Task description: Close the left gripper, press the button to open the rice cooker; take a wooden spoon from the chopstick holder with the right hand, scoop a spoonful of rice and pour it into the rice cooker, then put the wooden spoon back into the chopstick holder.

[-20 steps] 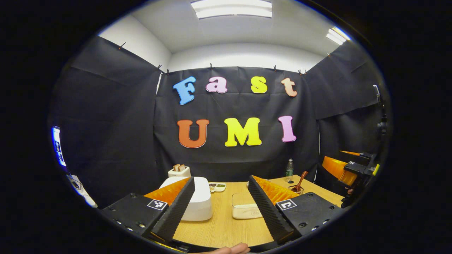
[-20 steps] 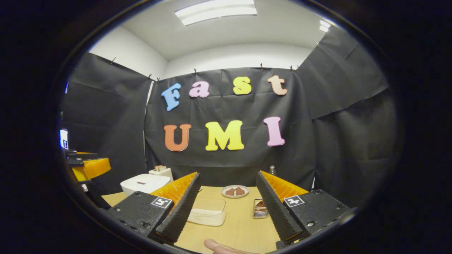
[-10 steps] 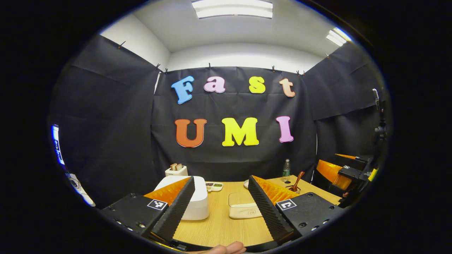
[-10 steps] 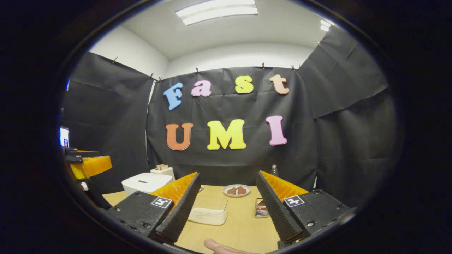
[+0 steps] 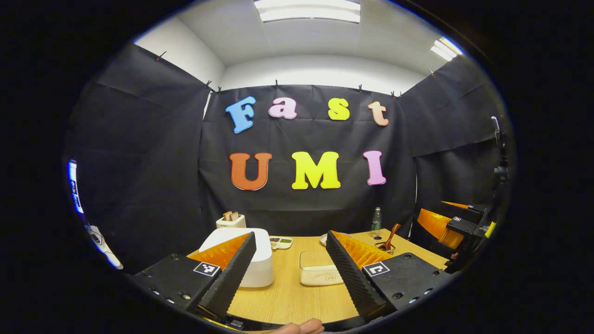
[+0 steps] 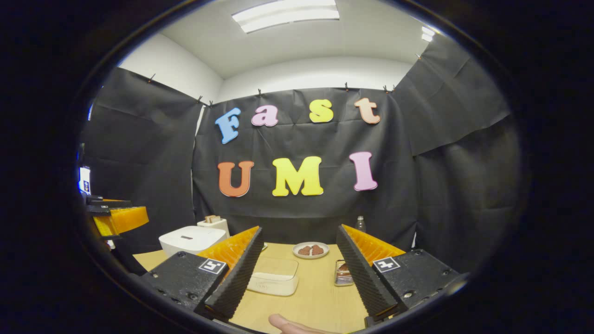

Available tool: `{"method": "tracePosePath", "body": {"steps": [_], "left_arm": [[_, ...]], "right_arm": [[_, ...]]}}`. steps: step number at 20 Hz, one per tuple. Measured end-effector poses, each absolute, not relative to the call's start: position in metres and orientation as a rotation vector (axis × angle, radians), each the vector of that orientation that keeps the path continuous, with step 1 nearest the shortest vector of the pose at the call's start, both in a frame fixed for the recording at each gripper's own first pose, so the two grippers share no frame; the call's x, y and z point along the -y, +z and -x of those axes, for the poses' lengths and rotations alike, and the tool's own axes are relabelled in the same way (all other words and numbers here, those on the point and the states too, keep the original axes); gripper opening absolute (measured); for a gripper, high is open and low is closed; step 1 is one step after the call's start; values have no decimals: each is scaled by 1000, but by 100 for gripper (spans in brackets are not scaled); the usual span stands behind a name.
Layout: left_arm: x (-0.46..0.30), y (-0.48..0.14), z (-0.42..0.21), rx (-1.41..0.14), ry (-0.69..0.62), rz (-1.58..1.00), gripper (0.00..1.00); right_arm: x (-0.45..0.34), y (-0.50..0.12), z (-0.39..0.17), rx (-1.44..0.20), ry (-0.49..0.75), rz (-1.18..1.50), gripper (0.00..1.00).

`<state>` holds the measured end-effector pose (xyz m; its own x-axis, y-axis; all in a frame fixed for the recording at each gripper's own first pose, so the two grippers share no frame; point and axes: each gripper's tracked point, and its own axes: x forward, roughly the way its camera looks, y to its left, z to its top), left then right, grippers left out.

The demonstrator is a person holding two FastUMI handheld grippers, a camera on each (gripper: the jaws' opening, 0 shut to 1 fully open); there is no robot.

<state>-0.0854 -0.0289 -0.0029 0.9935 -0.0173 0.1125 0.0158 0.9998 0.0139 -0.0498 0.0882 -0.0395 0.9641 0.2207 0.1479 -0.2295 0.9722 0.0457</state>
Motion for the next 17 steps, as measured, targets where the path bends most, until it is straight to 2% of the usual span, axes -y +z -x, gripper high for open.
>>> {"method": "tracePosePath", "body": {"steps": [6, 7, 8, 13, 17], "left_arm": [[31, -9, 80, 106, -18, 11, 96], [32, -9, 79, 104, -18, 13, 96], [34, -7, 77, 101, -19, 13, 96], [44, -9, 68, 96, -5, 10, 94], [73, -5, 53, 102, -40, 54, 94]], "right_arm": [[-75, -46, 45, 129, 202, -74, 99], [-72, -46, 42, 131, 195, -77, 96], [-69, -47, 42, 127, 194, -80, 100], [-42, -53, 34, 118, 151, -73, 96], [-18, -58, 25, 102, 152, -72, 99]]}}
